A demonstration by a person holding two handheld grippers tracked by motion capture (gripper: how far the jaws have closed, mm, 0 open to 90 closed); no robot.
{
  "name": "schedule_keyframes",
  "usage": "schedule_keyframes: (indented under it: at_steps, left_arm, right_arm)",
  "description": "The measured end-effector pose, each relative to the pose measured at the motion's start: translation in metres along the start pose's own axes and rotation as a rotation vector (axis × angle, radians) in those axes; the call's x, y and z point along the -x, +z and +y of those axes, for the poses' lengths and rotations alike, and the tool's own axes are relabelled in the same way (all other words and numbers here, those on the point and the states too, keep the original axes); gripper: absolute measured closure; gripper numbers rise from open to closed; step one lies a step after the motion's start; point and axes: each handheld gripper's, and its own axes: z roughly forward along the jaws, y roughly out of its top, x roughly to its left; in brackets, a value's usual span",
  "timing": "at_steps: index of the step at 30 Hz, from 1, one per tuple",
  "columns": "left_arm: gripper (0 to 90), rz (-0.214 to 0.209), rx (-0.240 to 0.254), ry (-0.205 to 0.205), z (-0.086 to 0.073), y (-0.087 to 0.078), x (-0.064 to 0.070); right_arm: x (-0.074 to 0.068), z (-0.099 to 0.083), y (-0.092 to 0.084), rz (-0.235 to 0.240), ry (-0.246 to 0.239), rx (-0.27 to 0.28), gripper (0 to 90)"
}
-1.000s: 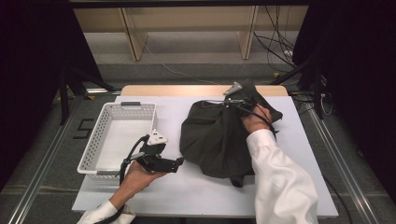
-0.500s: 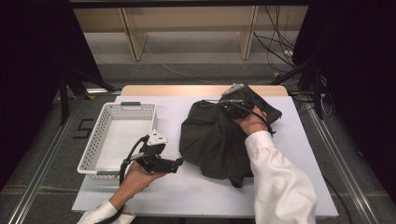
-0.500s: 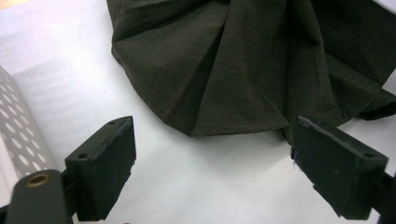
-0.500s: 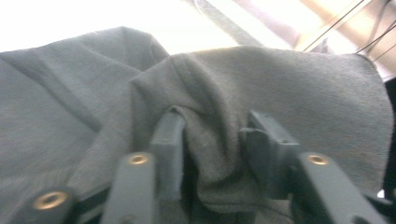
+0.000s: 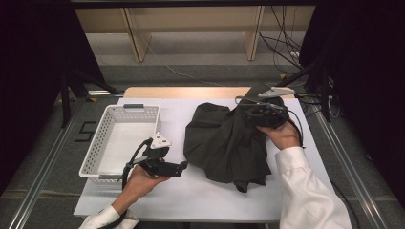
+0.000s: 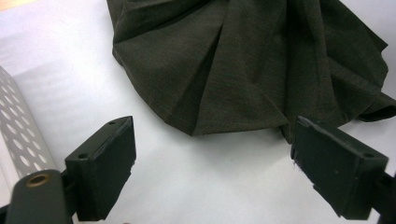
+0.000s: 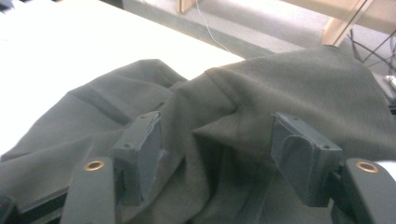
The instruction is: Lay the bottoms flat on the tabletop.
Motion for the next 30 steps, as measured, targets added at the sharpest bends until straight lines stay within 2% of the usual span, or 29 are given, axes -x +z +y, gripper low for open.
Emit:
schedule_keyframes:
  at_steps: [2,3,4,5,6,7,9,10,12,14,17,20,22,24,25,26,28,30]
  left_arm:
    - [13.6,0.001,-0.003,0.002,0.0,0.0,0.0]
    - [13.6,0.001,-0.002,0.003,0.0,0.0,0.0]
    - [13.6,0.002,-0.002,0.004,0.0,0.0,0.0]
    - [13.6,0.001,0.0,0.004,0.0,0.0,0.0]
    - [13.6,0.002,0.0,0.003,0.001,-0.001,0.0]
    - [13.6,0.001,0.004,0.0,0.001,-0.001,0.001]
    - [13.6,0.003,0.004,0.005,0.001,-0.001,0.0]
    - [13.6,0.002,0.005,0.0,0.001,-0.001,0.0]
    - [13.6,0.001,0.003,0.004,0.001,-0.001,0.0]
    - [13.5,0.0,0.002,0.003,0.0,0.0,0.001]
    - [13.6,-0.001,0.0,0.004,0.0,0.001,0.001]
    - [13.5,-0.001,0.0,0.004,0.0,0.001,0.0]
    - [13.6,-0.001,-0.007,0.003,-0.001,0.002,0.0]
    - [13.6,0.0,-0.009,0.005,-0.001,0.002,0.001]
    - [13.6,0.0,-0.01,0.007,-0.001,0.002,0.001]
    - [13.6,-0.001,-0.007,0.006,-0.001,0.002,0.001]
    - [13.5,-0.001,-0.007,0.005,0.0,0.002,0.001]
    - [13.6,0.0,-0.006,0.006,0.0,0.002,0.0]
  right_arm:
    - [0.006,-0.008,-0.011,0.012,0.039,0.014,34.2]
    - [0.007,-0.013,-0.016,0.0,0.042,0.016,34.0]
    - [0.008,-0.018,-0.019,-0.022,0.037,0.014,34.0]
    - [0.008,-0.027,-0.022,-0.075,0.014,0.003,33.9]
    - [0.009,-0.031,-0.022,-0.08,0.005,-0.011,33.2]
    - [0.013,-0.039,-0.022,-0.051,0.022,-0.04,32.5]
    - [0.02,-0.055,-0.02,-0.017,0.081,-0.048,32.7]
    - [0.023,-0.063,-0.016,0.005,0.105,-0.072,32.4]
    - [0.028,-0.08,-0.005,0.017,0.142,-0.124,31.7]
    - [0.028,-0.094,0.007,0.037,0.16,-0.178,31.1]
    - [0.023,-0.103,0.024,0.001,0.112,-0.246,30.6]
    - [0.027,-0.111,0.039,0.041,0.17,-0.273,31.4]
    - [0.029,-0.118,0.046,0.094,0.219,-0.288,34.5]
    - [0.027,-0.123,0.051,0.14,0.213,-0.284,49.6]
    - [0.024,-0.122,0.051,0.144,0.197,-0.277,58.5]
    - [0.021,-0.12,0.049,0.13,0.183,-0.271,69.0]
    - [0.015,-0.107,0.038,0.085,0.148,-0.205,88.7]
    - [0.011,-0.091,0.024,0.094,0.156,-0.133,90.0]
